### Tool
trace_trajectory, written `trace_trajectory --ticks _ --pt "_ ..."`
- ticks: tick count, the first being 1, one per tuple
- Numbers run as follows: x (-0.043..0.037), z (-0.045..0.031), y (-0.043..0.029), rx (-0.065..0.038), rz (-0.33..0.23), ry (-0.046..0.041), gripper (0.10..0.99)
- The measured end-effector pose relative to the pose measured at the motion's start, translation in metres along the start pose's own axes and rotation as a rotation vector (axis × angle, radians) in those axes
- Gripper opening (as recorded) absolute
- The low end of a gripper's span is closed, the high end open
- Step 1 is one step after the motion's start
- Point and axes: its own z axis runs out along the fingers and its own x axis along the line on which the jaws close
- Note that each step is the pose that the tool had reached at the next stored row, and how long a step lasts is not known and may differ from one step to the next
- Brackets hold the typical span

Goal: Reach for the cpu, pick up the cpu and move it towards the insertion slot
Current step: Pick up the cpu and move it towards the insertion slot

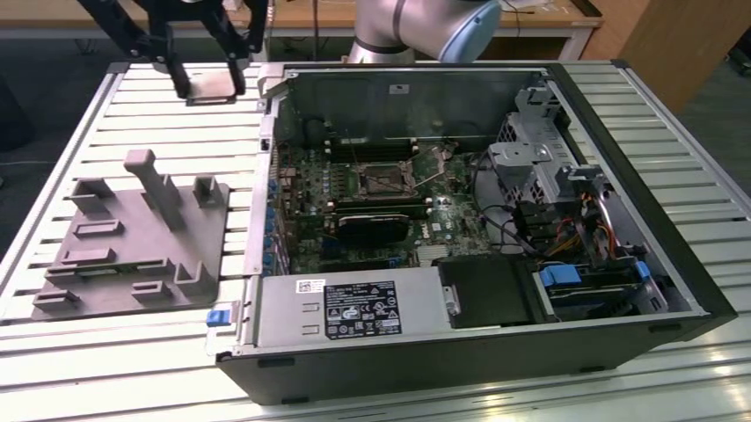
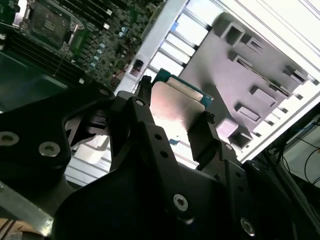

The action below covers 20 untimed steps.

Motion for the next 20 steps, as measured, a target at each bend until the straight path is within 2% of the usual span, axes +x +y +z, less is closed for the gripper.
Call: trace_trajectory --ticks 7,8,20 --pt "-0.0318 0.0006 -0.0009 0.000 0.000 0.0007 0.541" --pt "-0.0404 0.0007 -0.0012 0.000 0.000 0.0009 0.541" --pt "-0.0950 0.0029 -0.0028 0.000 0.000 0.0020 0.541"
